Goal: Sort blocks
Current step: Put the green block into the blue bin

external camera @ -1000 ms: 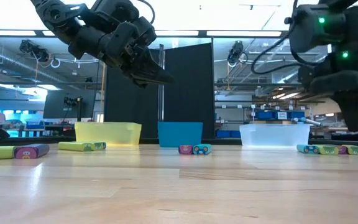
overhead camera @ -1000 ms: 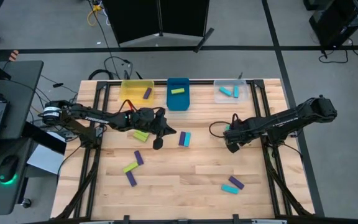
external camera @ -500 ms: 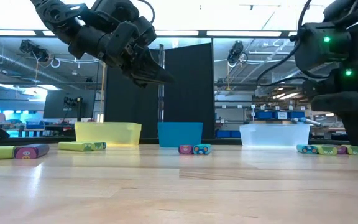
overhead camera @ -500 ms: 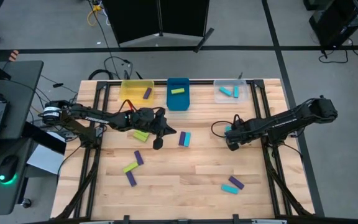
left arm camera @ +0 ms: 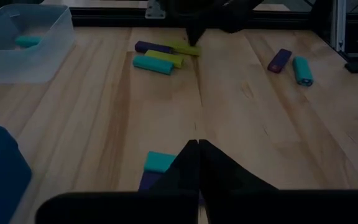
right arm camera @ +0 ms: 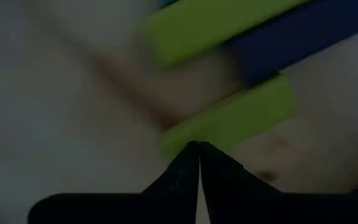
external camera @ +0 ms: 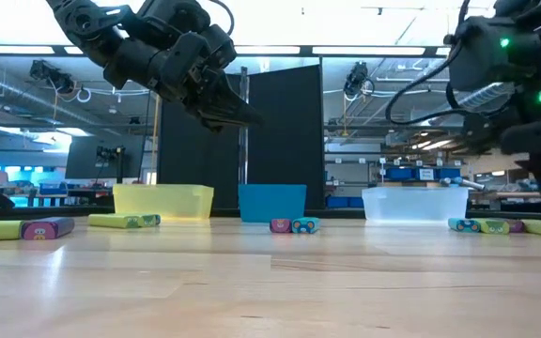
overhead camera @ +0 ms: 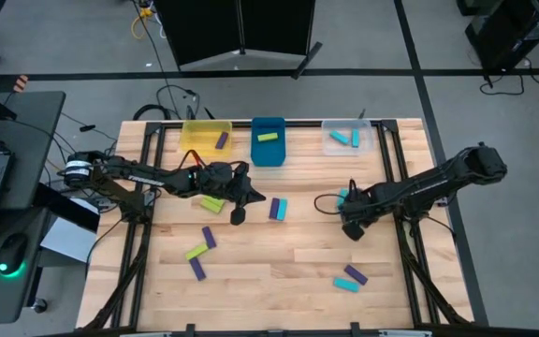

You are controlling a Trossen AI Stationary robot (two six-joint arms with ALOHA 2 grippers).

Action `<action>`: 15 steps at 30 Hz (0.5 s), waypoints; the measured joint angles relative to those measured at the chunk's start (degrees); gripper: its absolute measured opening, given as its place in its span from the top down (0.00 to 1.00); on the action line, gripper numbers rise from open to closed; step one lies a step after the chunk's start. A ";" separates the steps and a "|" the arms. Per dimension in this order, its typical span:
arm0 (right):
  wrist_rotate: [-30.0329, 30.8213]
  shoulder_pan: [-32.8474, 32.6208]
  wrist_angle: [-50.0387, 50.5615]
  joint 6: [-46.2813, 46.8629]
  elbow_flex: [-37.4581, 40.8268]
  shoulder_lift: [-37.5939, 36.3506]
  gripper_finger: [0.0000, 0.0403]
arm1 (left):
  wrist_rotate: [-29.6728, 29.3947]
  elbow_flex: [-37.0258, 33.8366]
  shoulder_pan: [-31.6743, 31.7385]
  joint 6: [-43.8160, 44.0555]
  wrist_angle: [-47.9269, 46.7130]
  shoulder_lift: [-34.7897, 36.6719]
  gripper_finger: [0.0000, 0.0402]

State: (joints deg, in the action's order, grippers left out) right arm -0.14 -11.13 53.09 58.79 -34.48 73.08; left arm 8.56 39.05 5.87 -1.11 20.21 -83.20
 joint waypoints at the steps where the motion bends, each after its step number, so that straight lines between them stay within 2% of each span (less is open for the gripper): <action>1: -1.09 -0.63 -0.36 -0.66 -0.16 0.00 0.92 | 0.00 0.00 0.00 0.03 -0.01 0.00 0.97; 4: -2.69 -2.67 -0.59 -1.84 -0.76 0.00 0.91 | 0.00 0.00 0.00 0.09 -0.01 0.00 0.97; 8: -1.86 -4.82 -0.23 0.47 -2.89 0.00 0.91 | 0.00 0.00 0.00 0.16 -0.01 0.00 0.97; 11: -0.27 -5.74 -0.85 5.78 -5.00 0.00 0.88 | 0.00 0.00 0.00 0.25 -0.01 0.00 0.97; 15: 1.03 -7.32 -0.79 18.98 -5.65 0.00 0.79 | 0.00 0.00 0.00 0.29 -0.10 0.00 0.97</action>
State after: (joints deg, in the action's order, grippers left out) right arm 0.89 -18.44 52.29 77.77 -40.13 73.08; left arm 8.56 39.05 5.87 -0.82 20.11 -83.20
